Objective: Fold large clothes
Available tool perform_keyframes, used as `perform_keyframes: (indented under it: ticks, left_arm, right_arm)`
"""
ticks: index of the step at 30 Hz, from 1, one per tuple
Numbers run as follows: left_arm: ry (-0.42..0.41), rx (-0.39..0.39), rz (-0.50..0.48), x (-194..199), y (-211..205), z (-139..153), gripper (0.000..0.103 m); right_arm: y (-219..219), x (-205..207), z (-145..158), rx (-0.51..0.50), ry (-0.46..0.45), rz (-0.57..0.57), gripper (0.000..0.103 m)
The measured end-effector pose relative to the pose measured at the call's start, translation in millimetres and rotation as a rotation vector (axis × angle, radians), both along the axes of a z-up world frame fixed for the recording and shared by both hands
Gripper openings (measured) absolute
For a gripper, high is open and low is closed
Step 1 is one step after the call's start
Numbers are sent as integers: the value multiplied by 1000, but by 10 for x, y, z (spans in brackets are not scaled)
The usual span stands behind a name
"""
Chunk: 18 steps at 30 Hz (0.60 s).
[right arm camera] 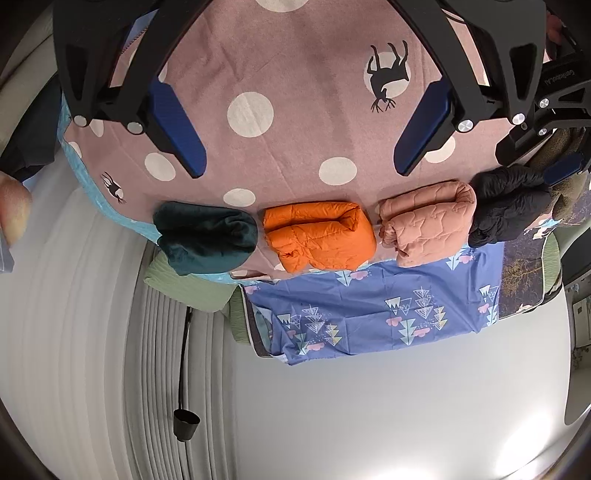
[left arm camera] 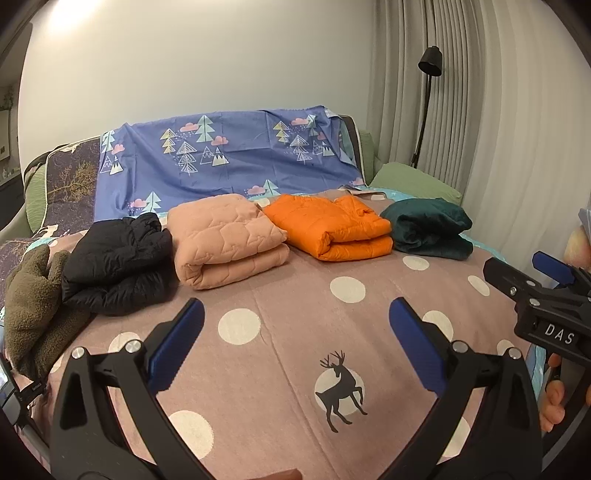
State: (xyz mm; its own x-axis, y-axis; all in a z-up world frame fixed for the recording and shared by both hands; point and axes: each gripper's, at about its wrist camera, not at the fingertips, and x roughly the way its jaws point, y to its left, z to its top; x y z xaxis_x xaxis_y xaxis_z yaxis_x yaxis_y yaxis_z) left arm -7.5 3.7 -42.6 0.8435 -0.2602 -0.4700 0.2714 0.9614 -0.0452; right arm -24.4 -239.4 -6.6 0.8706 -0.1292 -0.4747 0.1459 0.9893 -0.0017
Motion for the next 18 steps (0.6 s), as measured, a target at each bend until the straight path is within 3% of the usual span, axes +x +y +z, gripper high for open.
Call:
perform_keyframes:
  ticks: [18]
  left_arm:
    - [-1,3,-1,21,23,-11,101]
  right_arm:
    - [-53,-2,-22,-4,-2,1,101]
